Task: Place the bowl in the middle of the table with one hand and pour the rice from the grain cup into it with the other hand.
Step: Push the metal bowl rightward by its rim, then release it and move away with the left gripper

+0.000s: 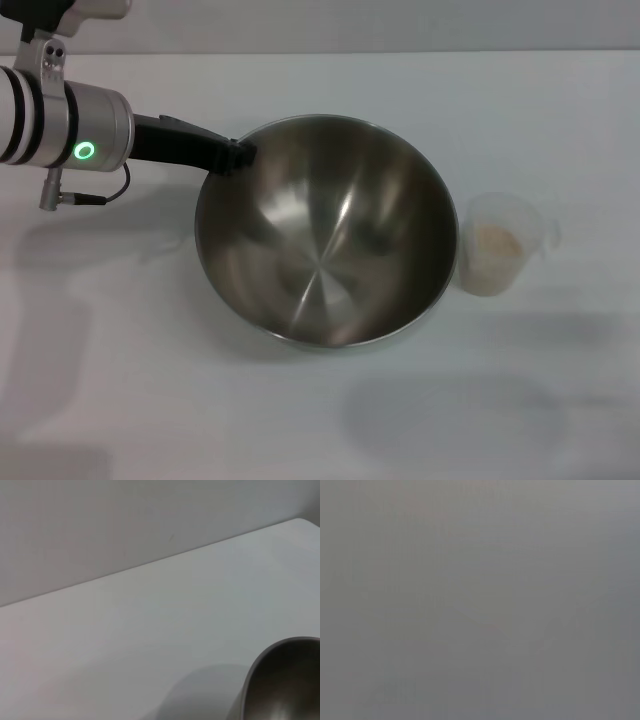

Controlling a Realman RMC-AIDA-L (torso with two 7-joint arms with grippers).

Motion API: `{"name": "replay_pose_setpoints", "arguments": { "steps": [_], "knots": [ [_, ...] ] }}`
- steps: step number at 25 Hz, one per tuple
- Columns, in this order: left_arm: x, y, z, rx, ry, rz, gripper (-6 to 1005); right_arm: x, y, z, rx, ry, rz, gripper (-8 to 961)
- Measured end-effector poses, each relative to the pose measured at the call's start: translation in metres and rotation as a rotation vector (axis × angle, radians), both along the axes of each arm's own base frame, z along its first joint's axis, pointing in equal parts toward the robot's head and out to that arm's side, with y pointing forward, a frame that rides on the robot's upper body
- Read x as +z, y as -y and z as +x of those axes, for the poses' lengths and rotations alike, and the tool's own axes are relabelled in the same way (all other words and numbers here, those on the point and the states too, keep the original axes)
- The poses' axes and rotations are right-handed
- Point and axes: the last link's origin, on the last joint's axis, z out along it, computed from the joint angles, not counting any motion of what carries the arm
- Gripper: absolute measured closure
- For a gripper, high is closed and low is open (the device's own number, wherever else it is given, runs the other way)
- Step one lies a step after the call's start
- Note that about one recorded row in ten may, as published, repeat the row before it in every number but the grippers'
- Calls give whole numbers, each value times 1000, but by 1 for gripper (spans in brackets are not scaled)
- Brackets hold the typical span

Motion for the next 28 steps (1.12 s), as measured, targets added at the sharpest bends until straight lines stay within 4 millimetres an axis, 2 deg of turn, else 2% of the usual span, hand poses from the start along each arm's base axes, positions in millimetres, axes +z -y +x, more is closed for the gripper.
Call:
{"name": "replay_pose_setpoints", "arguments": {
  "steps": [12, 16, 18, 21, 26, 27, 28],
  "knots": [
    [-1, -3, -10, 25, 1, 29, 894, 0, -1, 0, 2, 0, -1, 171],
    [2, -5, -8, 15, 1, 49, 885, 0, 0, 0, 0, -1, -1, 172],
    [8, -8, -1, -8, 6, 71, 880, 0, 0, 0, 0, -1, -1, 172],
    [17, -10, 9, -35, 19, 93, 653, 0, 0, 0, 0, -1, 0, 171],
    [43, -11, 34, -153, 31, 189, 482, 1, 1, 0, 1, -1, 5, 171],
    [50, -13, 38, -185, 22, 234, 448, 1, 1, 0, 1, -1, 6, 171],
    [66, -14, 42, -251, 3, 362, 402, 1, 1, 0, 0, 0, 6, 171]
  ]
}}
